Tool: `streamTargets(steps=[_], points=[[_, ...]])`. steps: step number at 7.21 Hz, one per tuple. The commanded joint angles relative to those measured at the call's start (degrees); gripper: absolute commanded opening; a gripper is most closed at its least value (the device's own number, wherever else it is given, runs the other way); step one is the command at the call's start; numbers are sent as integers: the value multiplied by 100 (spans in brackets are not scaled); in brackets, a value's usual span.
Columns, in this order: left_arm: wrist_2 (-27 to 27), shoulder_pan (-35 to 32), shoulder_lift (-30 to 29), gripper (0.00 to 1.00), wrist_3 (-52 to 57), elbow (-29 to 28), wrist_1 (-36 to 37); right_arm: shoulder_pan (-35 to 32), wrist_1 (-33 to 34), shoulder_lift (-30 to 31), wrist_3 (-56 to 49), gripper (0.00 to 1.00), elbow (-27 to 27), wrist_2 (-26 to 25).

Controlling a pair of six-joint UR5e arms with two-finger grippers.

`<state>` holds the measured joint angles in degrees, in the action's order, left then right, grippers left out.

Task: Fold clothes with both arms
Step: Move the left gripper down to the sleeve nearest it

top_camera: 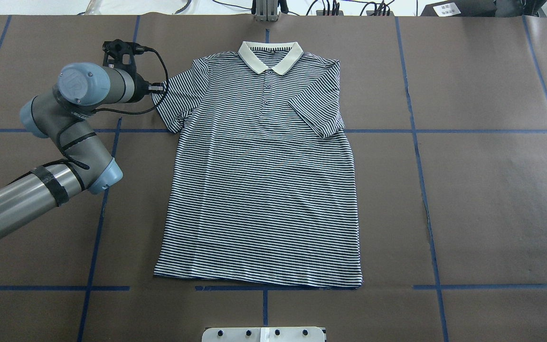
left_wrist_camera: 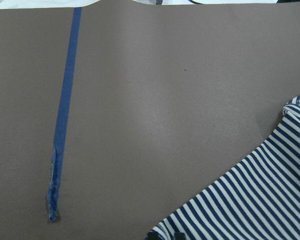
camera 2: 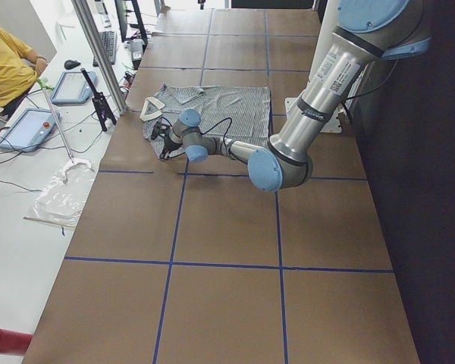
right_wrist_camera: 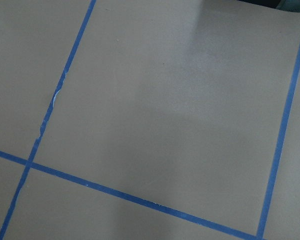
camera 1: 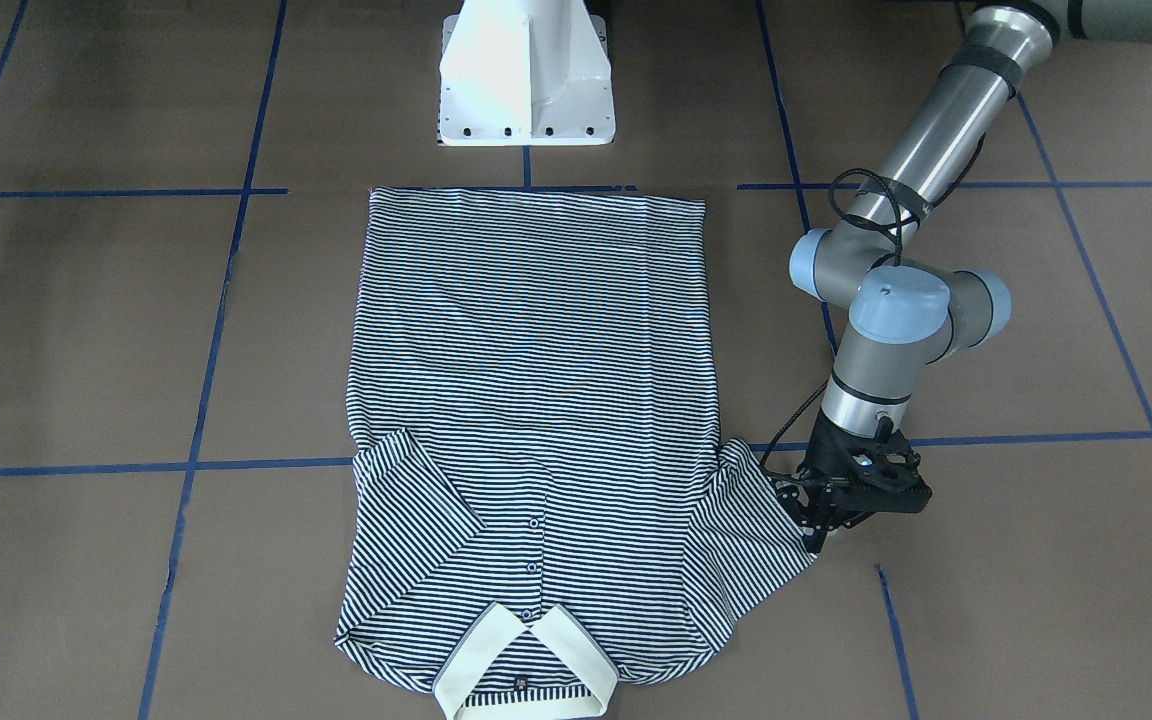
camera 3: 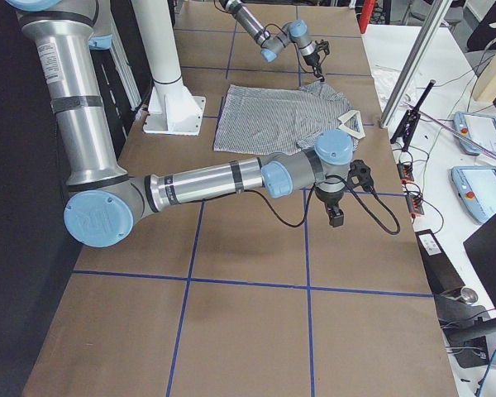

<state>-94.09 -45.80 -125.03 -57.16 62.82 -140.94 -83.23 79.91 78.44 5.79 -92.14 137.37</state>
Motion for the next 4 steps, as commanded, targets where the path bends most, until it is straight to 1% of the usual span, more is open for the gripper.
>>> streamTargets(steps=[1, 2, 3, 4], points=[[4, 0, -30, 0, 3, 290, 75, 0, -2, 5, 10, 100, -6, 0], [4, 0, -65, 0, -14, 596, 441, 0, -2, 5, 19, 100, -6, 0], [-4, 0, -196, 0, -75, 1052, 1263, 0, -2, 5, 62, 100, -14, 0], [4, 87, -389, 0, -93, 1387, 2089, 0, 7, 5, 80, 100, -32, 0]])
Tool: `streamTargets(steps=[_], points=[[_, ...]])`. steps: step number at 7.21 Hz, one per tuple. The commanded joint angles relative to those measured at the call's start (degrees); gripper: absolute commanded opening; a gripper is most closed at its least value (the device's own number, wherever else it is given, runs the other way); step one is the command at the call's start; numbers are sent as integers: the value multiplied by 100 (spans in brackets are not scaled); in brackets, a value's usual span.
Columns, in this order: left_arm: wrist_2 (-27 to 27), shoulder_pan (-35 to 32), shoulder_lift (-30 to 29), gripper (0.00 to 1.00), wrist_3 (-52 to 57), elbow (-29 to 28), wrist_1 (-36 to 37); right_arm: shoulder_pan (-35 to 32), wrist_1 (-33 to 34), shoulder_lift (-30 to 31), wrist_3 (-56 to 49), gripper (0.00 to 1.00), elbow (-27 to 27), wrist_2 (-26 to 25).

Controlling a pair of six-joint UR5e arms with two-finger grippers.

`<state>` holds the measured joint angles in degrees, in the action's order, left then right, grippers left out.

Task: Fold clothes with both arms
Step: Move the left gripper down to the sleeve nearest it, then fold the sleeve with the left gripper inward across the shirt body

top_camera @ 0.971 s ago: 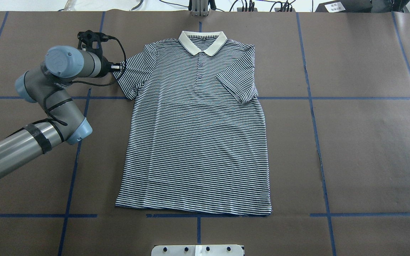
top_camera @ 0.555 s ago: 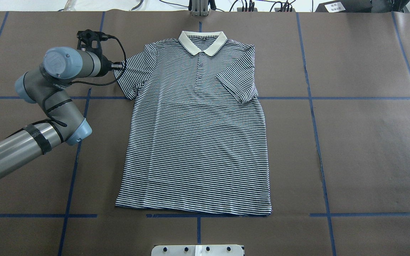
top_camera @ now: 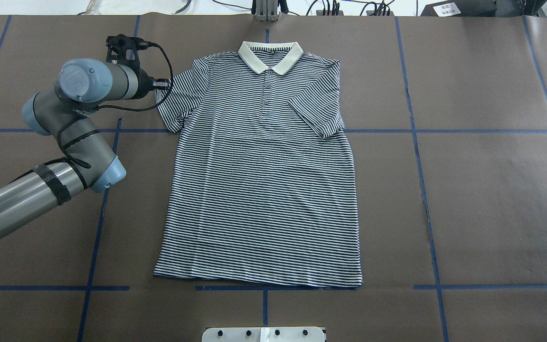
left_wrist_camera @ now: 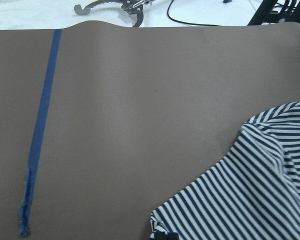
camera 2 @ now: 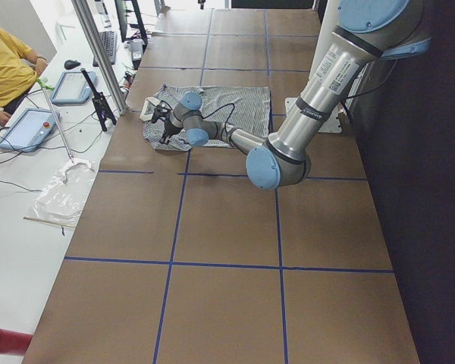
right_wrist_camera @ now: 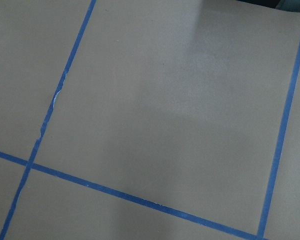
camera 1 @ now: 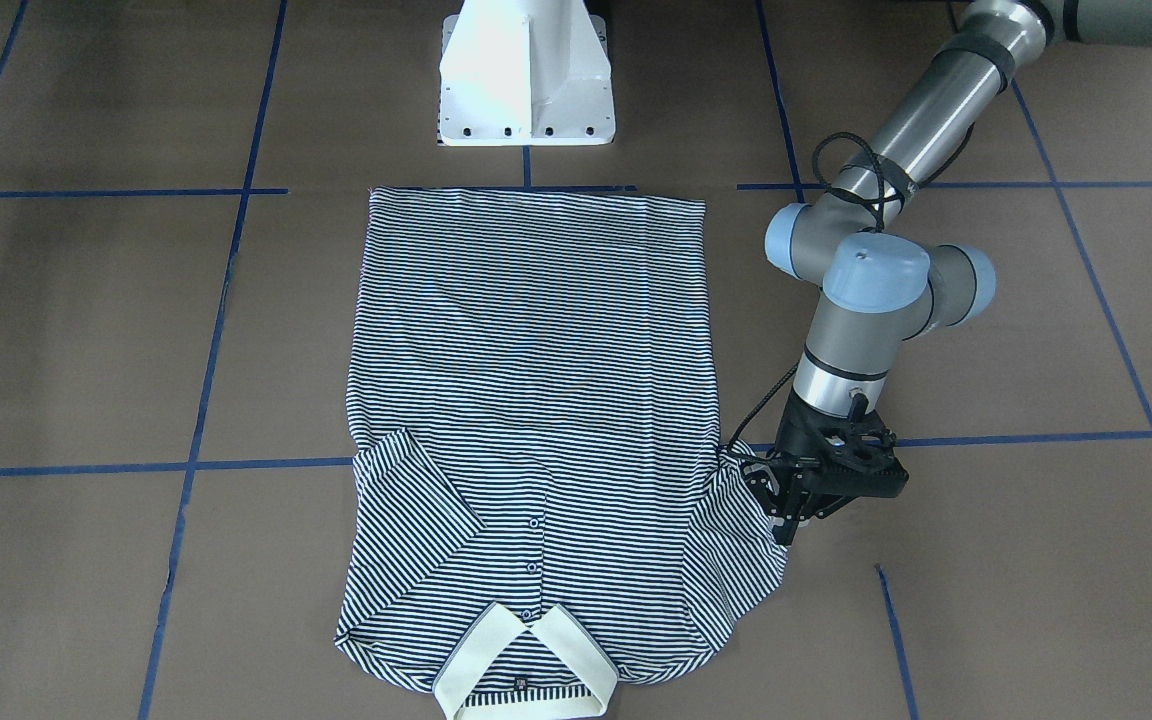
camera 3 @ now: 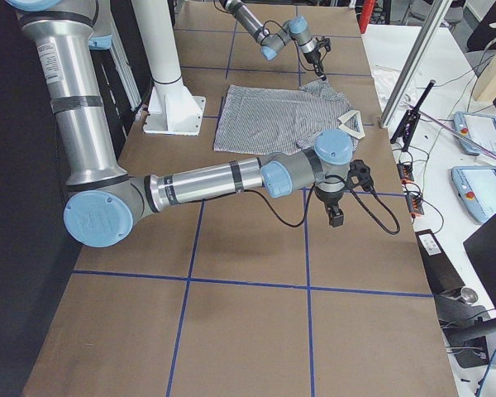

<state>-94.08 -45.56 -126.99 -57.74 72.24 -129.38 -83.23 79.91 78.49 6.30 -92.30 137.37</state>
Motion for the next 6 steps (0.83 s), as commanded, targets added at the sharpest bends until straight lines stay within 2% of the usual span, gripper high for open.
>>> streamTargets(steps=[1, 2, 5, 6], points=[[13, 212, -594, 0, -349, 370, 1446, 0, 7, 0, 38, 100, -16, -9], [195, 449, -1129, 0, -648, 65, 1903, 0, 7, 0, 38, 100, -7, -9], [347, 819, -1941, 0, -1167, -841, 2005, 9, 7, 0, 47, 100, -7, -9], [338, 846, -1952, 8, -1152, -930, 1961, 9, 7, 0, 47, 100, 2, -17]])
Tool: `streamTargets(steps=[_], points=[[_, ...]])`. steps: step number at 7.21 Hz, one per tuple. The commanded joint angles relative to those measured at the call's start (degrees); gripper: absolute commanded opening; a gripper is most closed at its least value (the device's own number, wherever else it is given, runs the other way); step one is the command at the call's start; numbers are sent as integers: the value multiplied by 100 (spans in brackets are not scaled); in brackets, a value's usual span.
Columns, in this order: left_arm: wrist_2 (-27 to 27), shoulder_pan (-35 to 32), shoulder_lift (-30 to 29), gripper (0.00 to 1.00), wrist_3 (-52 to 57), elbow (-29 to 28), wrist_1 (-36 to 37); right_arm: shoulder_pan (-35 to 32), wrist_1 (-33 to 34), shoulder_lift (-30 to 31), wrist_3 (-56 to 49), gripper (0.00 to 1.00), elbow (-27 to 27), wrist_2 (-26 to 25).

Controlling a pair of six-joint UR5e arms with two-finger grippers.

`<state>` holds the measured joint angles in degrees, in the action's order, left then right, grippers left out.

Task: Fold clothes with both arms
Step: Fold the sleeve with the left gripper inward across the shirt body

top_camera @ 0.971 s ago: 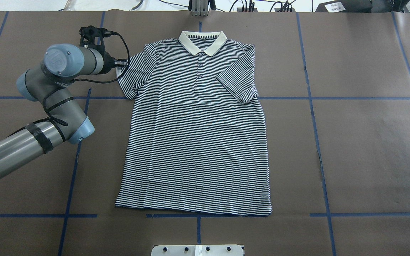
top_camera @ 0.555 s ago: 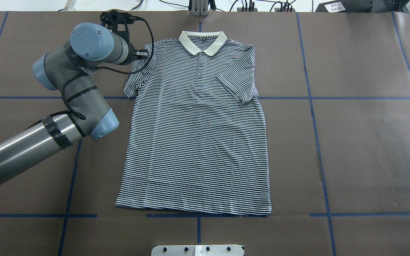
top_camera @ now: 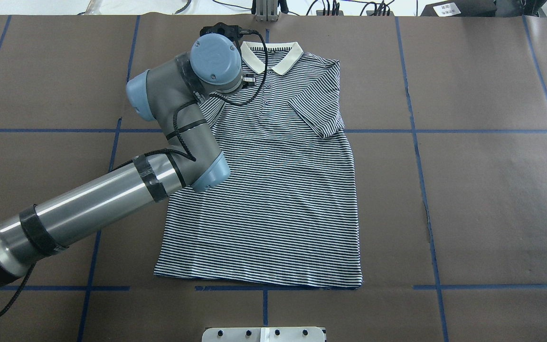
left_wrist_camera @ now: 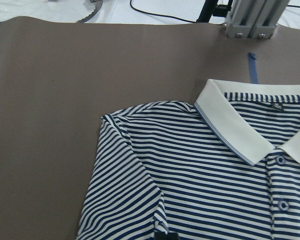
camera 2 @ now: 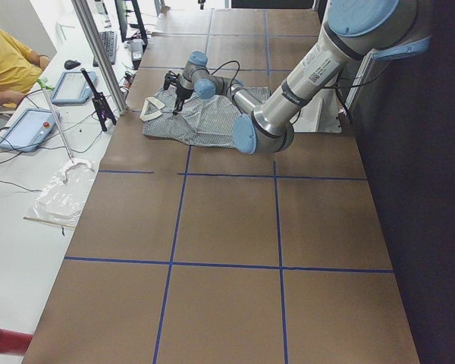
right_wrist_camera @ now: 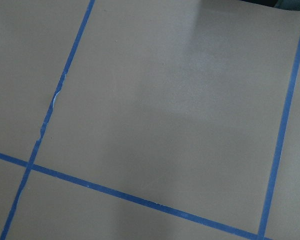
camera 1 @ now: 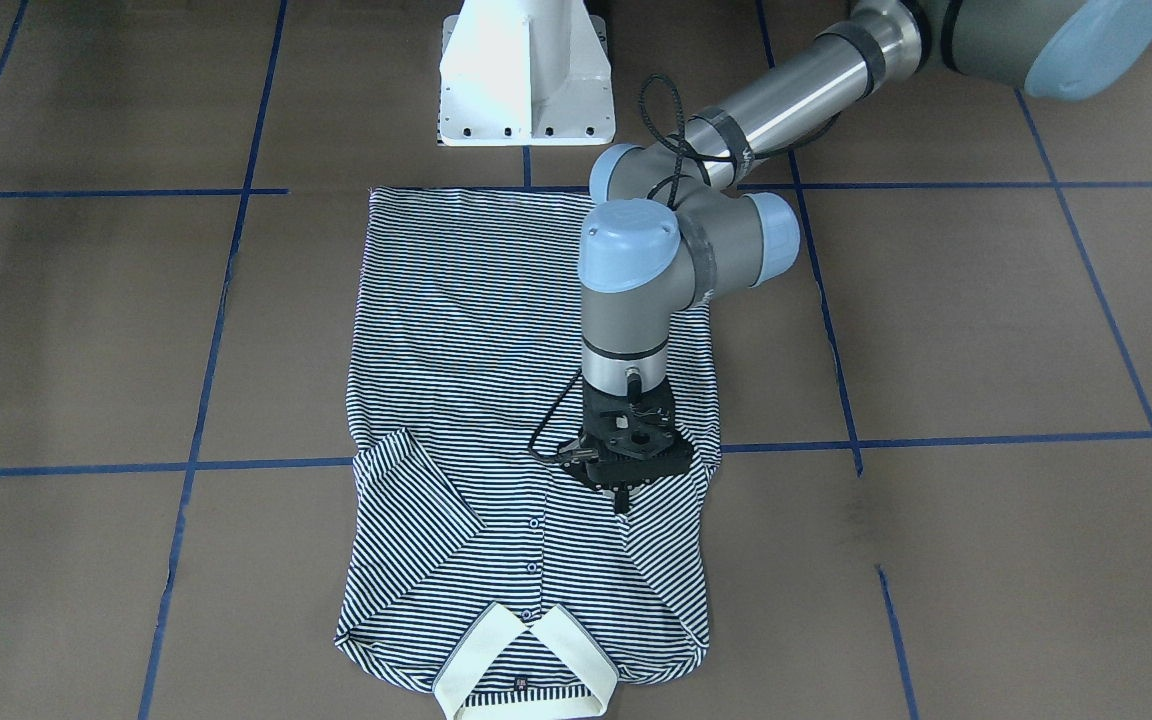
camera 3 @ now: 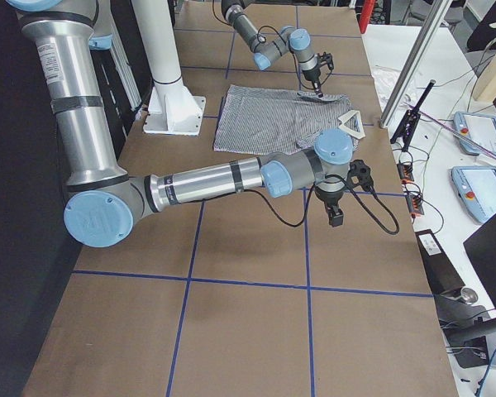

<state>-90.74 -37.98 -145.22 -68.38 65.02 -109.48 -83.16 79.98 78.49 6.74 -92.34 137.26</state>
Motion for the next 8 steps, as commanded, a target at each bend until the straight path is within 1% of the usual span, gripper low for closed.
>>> streamTargets(steps=[1, 2, 3, 4, 5, 6, 7, 8], points=[[4, 89, -77, 99, 347, -183, -160, 2, 0, -9, 3, 100, 5, 2], [-40, 81, -16, 100, 595, -78, -378, 2, 0, -18, 73, 100, -21, 2], [-179, 37, 2, 100, 1137, 227, -285, 28, -9, -44, 526, 100, -195, 11], [-433, -16, 342, 100, 1508, 683, -232, 211, 0, -9, 1131, 100, -649, 11], [-601, -42, 833, 100, 1729, 1357, -223, 613, 0, -9, 1894, 100, -1046, -24], [-811, -60, 1360, 100, 1931, 2051, -214, 1234, 0, -9, 2937, 100, -1572, -485], [-866, -60, 1904, 100, 1959, 2720, -214, 1972, 0, 35, 4026, 100, -2081, -1116], [-910, -60, 2441, 100, 1960, 3309, -214, 2745, 9, 174, 4881, 100, -2539, -1706]])
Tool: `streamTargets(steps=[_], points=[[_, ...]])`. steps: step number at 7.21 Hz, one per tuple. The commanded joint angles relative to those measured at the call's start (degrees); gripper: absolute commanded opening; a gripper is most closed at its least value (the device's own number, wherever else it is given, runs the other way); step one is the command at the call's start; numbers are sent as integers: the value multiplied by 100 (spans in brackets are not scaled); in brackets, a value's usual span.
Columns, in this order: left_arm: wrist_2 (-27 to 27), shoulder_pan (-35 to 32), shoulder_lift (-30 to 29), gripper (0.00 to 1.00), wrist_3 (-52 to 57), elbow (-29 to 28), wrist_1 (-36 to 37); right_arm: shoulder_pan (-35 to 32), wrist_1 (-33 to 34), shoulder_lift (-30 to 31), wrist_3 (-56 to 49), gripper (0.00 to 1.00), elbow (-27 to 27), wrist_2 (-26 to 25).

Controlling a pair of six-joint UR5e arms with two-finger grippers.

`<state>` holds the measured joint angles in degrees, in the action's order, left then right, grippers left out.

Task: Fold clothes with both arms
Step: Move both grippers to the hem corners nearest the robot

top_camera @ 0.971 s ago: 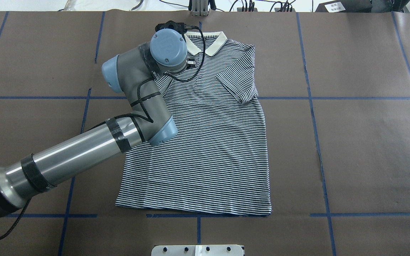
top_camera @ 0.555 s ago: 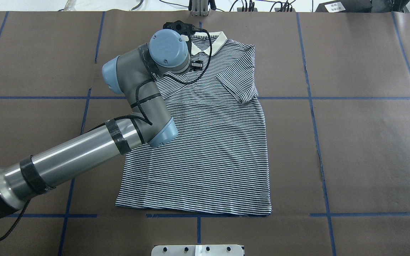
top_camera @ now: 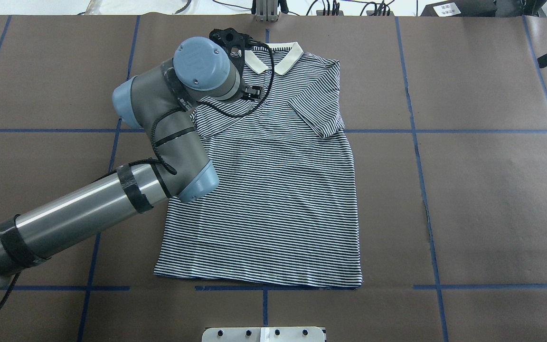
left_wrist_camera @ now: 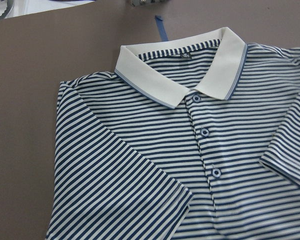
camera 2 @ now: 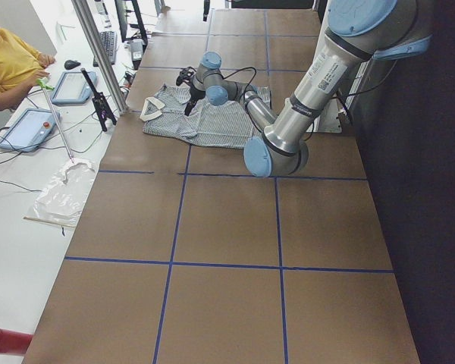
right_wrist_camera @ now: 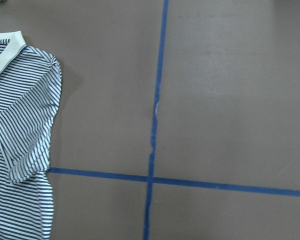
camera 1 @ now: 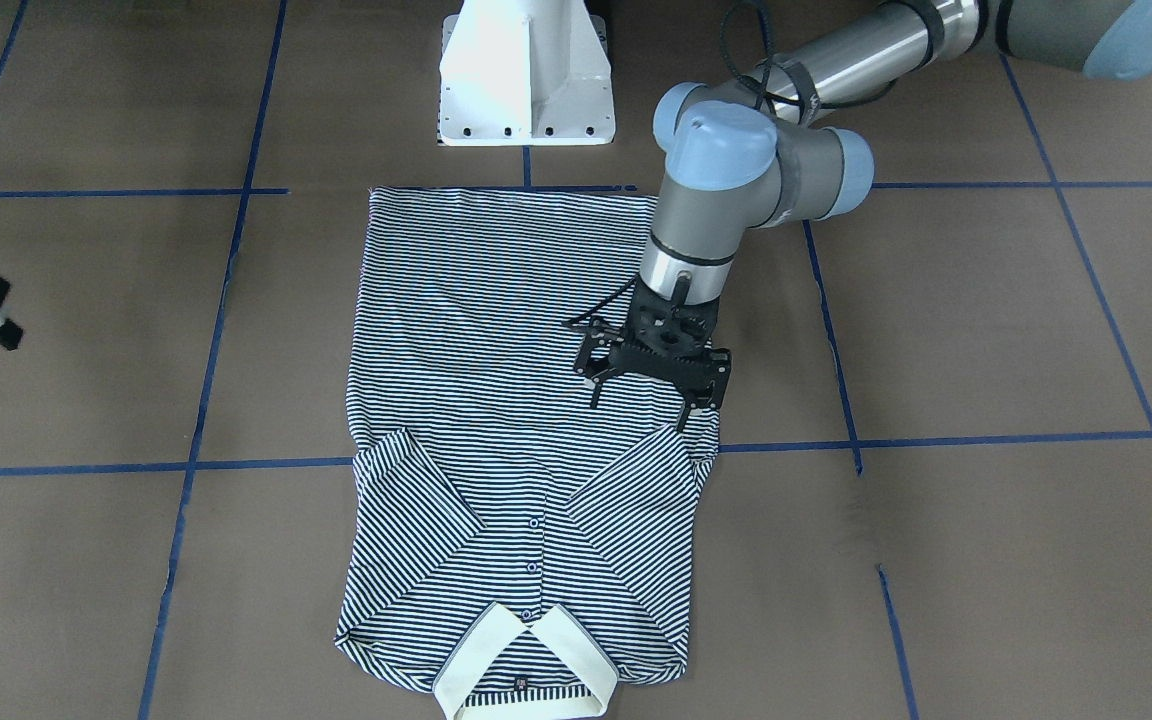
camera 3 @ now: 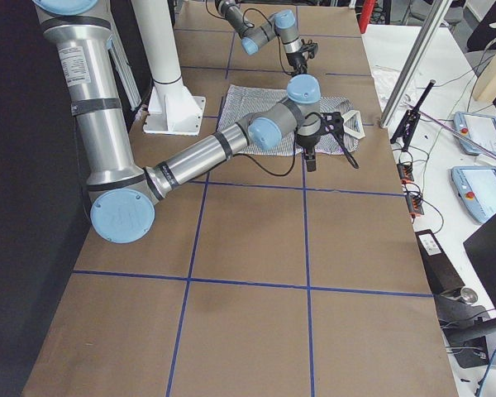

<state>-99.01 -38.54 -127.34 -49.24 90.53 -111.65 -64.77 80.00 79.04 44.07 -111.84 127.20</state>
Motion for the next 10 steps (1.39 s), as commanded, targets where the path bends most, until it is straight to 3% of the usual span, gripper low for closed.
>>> streamTargets(steps=[1, 3, 4, 5, 6, 7, 8, 10], points=[[-257, -5, 1171, 100, 37, 1409, -6, 1861, 7, 347, 2104, 100, -1115, -1419], [-251, 205, 2191, 100, -68, 2237, -85, 4276, 7, 542, 4204, 100, -1690, -3648], [-242, 433, 2587, 100, -556, 2459, -242, 5132, 7, 586, 4972, 100, -1718, -4485], [-233, 652, 2930, 100, -969, 2478, -627, 5506, 7, 700, 5127, 100, -1753, -4772], [63, 1046, 3325, 71, -1748, 2496, -1048, 5571, 7, 762, 5224, 99, -1753, -4792], [397, 1590, 3408, 49, -2626, 2479, -1087, 5571, 7, 762, 5225, 99, -1762, -4801], [731, 1995, 3417, 48, -2983, 2452, -1070, 5571, 7, 754, 5225, 99, -1762, -4819], [892, 2332, 3478, 47, -3205, 2426, -1044, 5571, 7, 754, 5225, 99, -1762, -4880]])
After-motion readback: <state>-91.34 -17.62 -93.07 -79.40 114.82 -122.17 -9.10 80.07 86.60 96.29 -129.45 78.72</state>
